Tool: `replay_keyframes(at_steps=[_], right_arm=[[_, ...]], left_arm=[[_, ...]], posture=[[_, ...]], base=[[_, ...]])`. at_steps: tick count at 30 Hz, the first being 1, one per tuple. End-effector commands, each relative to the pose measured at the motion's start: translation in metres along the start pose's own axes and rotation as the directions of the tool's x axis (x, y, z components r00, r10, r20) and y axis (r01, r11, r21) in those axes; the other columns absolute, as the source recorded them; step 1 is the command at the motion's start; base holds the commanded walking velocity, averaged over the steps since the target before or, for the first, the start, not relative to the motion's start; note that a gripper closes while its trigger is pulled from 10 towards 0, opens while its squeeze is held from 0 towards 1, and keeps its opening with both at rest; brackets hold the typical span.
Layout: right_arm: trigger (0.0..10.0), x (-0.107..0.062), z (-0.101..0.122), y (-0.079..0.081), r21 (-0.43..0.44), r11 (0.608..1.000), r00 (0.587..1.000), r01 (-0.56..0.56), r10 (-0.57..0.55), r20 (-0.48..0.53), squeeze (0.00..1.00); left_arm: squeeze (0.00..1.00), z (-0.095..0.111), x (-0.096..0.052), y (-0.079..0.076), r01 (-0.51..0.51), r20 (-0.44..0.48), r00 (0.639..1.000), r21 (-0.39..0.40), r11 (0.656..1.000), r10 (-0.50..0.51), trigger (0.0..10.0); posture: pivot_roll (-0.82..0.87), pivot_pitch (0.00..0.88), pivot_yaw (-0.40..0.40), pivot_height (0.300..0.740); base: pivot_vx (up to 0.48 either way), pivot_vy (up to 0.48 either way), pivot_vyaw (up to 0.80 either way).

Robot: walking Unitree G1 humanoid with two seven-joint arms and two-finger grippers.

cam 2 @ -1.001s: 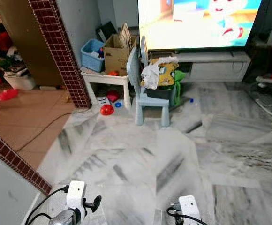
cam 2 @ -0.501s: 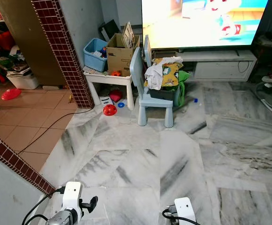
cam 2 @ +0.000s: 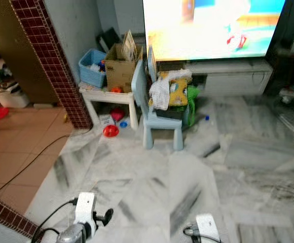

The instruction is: Hang keys on a hook

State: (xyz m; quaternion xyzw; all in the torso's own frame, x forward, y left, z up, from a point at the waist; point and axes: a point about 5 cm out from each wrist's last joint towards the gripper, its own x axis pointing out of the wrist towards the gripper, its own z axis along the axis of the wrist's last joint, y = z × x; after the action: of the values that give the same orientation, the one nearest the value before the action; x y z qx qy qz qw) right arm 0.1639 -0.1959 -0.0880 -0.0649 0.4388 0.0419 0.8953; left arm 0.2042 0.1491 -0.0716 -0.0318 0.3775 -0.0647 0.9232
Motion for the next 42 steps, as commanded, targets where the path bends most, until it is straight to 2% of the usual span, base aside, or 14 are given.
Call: replay_keyframes(at_steps=[1,16,26,32,42], right_arm=[[10.0,0.001,-0.001,0.010,0.002,1.000,1.000,-0.024,0.024,-0.006,0.00],[10.0,0.000,-0.003,0.010,0.011,1.000,1.000,-0.017,0.017,-0.014,0.00],[10.0,-0.001,-0.008,0.007,-0.022,1.000,0.999,-0.002,0.001,-0.045,0.00],[10.0,-0.003,-0.013,0.000,-0.060,0.998,0.999,-0.006,0.003,-0.054,0.00],[10.0,-0.014,-0.032,-0.025,-0.069,0.997,0.994,0.045,-0.051,-0.098,0.00]], left_arm=[[0.00,-0.001,-0.003,0.012,-0.036,-0.008,0.999,0.003,0.999,0.036,10.0],[0.00,-0.002,-0.003,0.013,-0.043,-0.012,0.999,-0.001,0.999,0.043,10.0],[0.00,-0.002,-0.003,0.013,-0.024,-0.004,1.000,0.012,1.000,0.024,10.0],[0.00,-0.003,-0.006,0.021,-0.020,0.010,1.000,0.031,0.999,0.020,10.0],[0.00,-0.016,-0.020,0.053,-0.099,-0.014,0.995,0.023,0.995,0.100,10.0]], posture=[[-0.08,0.000,0.059,0.740],[-0.08,0.000,0.063,0.740],[-0.08,0.000,0.059,0.740],[-0.07,0.000,0.054,0.740],[-0.07,0.000,0.051,0.740]], base=[[0.480,0.000,0.00],[0.453,0.000,0.00],[0.000,0.000,0.00],[0.000,0.000,0.00],[0.000,0.000,0.00]])
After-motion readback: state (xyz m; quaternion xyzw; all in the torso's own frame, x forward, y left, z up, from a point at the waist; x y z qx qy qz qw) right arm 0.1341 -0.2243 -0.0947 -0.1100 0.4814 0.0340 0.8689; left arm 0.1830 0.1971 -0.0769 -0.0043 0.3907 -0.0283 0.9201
